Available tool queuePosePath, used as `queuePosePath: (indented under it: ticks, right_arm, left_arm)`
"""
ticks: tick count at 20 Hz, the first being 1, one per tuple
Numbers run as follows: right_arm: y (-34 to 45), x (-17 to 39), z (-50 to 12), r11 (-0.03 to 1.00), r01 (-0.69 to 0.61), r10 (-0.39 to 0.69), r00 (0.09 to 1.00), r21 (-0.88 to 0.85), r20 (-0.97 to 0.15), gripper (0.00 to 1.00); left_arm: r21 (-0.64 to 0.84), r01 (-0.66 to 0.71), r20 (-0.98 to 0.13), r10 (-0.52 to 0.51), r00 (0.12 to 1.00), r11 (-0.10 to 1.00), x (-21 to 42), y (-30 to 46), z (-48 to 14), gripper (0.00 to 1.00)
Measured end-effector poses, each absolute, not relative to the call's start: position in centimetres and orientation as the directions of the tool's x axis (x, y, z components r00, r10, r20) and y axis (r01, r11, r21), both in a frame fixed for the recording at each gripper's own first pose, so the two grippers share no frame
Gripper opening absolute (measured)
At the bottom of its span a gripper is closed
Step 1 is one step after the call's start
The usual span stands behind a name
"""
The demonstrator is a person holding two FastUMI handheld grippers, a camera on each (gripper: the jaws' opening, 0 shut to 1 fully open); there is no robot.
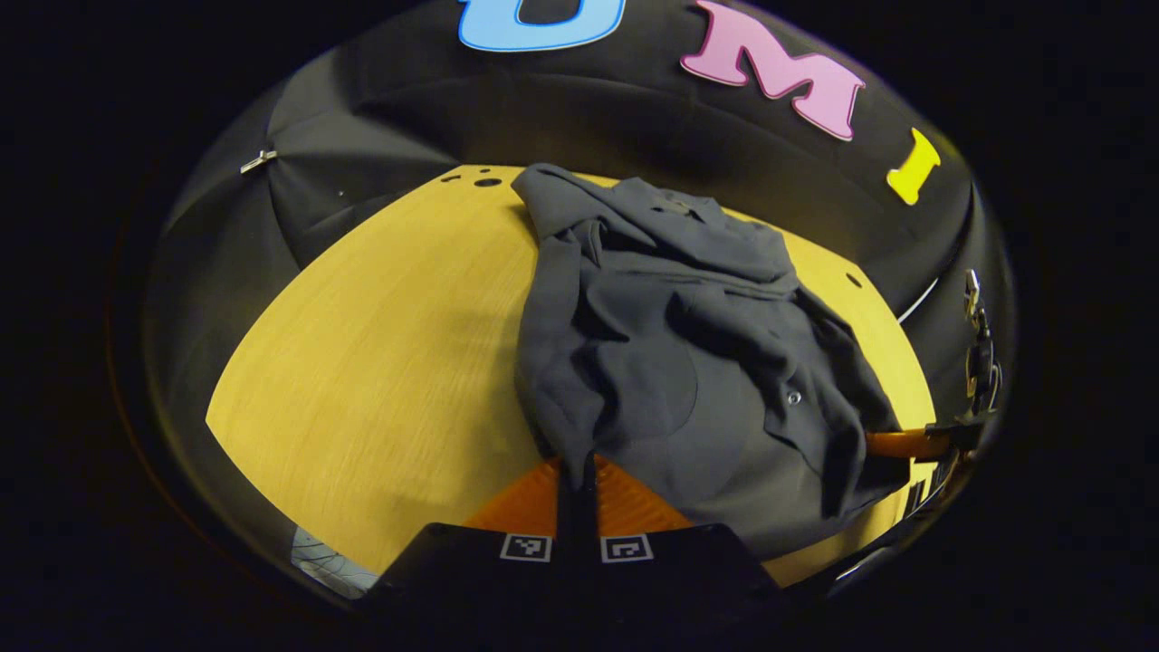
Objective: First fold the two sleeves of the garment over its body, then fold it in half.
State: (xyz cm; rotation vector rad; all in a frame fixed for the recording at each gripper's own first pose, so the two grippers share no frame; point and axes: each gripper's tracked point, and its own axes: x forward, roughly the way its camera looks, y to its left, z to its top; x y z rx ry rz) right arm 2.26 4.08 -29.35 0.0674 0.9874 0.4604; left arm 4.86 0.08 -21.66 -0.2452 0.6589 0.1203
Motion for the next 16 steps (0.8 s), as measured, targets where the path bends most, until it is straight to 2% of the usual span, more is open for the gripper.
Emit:
queuePosePath:
  ticks: [7,16]
  right_arm:
    - [7.3,6.5,-24.8,0.877,-0.389,0.462,0.526,0.281,-0.714,0.06]
    - [9.9,16.1,-18.5,0.87,-0.413,0.488,0.648,0.268,-0.585,0.05]
  left_arm:
    - [-0.237,-0.16,-0.515,0.016,0.857,0.958,8.9,0.3,-14.8,0.06]
    - [-0.253,-0.11,-0.36,0.013,0.933,0.961,16.7,1.2,-6.1,0.06]
